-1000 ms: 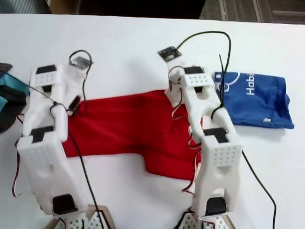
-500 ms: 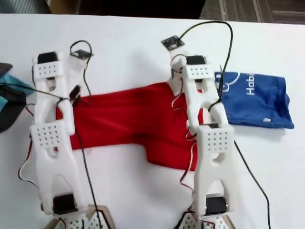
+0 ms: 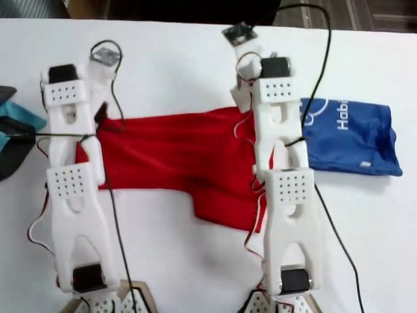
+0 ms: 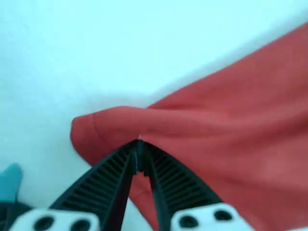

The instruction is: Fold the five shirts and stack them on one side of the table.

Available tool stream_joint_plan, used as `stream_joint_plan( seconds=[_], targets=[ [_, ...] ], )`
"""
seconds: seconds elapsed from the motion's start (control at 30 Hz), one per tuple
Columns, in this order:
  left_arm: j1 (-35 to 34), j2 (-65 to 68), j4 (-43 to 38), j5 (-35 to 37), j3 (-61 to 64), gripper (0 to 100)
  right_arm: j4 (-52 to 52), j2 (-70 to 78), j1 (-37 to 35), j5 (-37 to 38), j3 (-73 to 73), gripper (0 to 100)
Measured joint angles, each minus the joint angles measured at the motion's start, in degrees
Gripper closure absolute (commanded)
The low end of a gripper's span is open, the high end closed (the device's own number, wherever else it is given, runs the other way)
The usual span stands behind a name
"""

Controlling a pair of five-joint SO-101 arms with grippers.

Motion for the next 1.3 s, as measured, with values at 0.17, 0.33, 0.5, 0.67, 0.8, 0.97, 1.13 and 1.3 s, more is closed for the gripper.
stream_joint_plan(
  seconds=[0.17,0.33,0.5,0.67,0.8,0.97,1.13,1.3],
  targets=[
    [0.44,-12.66,0.00,-1.58,19.34,97,0.53,-0.09,-0.53,0.00,3.60,97.8],
    [0.79,-28.31,-3.34,-4.84,42.81,97,0.53,-7.12,-4.04,0.00,17.67,97.8],
    [-0.62,-41.76,-15.91,-6.95,66.37,97,-0.97,-20.40,-7.12,0.00,33.05,97.8],
    [-0.62,-43.87,-29.98,-6.15,84.31,97,-6.86,-24.79,-6.77,0.00,48.62,97.8],
    [-0.88,-44.84,-33.67,-5.01,88.26,97,-12.13,-27.16,-7.65,0.00,60.22,97.8],
    [-0.97,-45.10,-34.55,-4.48,89.14,97,-18.81,-33.58,-9.58,0.00,73.67,97.8],
    [-0.97,-45.27,-35.25,-1.05,89.41,97,-25.14,-41.85,-11.96,0.00,88.35,97.8],
    [-0.97,-45.27,-35.25,-0.70,89.41,97,-29.98,-50.64,-13.89,0.00,101.98,97.8]
  ],
)
